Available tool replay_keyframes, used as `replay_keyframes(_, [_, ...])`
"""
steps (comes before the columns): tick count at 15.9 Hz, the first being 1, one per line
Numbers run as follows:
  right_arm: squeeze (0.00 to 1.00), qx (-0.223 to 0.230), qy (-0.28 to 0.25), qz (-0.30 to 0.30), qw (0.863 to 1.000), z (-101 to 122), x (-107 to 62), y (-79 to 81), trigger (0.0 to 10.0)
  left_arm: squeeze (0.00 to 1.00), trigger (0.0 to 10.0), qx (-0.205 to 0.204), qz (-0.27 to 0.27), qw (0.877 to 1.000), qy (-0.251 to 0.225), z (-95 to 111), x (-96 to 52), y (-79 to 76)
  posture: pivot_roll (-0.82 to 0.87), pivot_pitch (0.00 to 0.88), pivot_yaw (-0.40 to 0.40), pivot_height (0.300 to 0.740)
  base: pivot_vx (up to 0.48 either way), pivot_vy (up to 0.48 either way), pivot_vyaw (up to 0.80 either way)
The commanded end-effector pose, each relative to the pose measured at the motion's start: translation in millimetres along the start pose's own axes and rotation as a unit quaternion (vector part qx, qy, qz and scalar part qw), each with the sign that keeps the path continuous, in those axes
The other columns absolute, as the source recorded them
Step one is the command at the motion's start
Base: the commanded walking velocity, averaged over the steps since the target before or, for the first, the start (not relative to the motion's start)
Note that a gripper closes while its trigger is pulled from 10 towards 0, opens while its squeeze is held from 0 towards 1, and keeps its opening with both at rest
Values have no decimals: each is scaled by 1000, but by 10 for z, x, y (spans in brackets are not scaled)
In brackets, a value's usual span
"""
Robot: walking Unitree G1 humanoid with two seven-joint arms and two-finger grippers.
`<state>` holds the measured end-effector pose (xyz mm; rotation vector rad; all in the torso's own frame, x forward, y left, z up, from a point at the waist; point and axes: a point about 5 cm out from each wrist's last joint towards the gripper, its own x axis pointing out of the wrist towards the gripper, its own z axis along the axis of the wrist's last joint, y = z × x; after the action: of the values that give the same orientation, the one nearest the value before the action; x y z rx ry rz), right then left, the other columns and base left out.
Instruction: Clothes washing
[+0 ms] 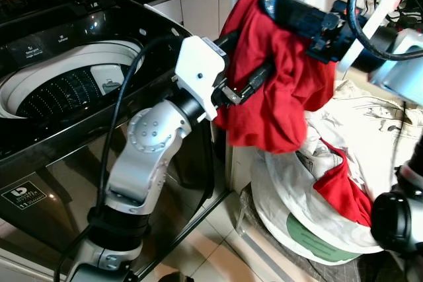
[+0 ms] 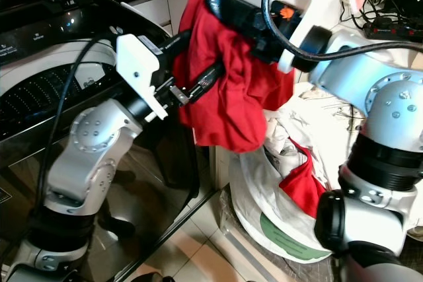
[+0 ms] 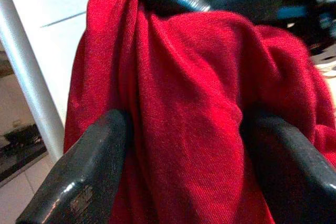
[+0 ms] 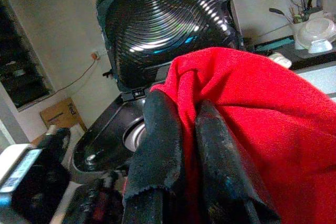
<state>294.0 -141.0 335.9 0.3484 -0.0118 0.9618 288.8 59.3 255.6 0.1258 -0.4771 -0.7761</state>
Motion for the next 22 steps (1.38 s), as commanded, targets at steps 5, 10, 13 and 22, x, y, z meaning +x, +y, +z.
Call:
replay_keyframes(5, [0, 8, -5, 27, 1000, 7, -6, 133, 0, 0, 0, 4, 16, 1000, 10, -42, 0, 43, -69, 0, 61, 740, 0, 0, 0])
replay_keyframes(10, [0, 16, 5, 26, 1000, -68, 14, 159, 0, 0, 0, 10, 32, 999, 7, -24, -40, 120, -57, 0, 52, 740, 0, 0, 0])
replay_keyframes(13, [0, 18, 8, 23, 1000, -77, 19, 166, 0, 0, 0, 10, 35, 999, 5, -17, -51, 135, -57, 0, 53, 740, 0, 0, 0])
replay_keyframes(22, [0, 20, 3, -3, 1000, -86, 26, 123, 0, 0, 0, 15, 81, 996, 18, -54, -88, 295, -66, 0, 64, 740, 0, 0, 0])
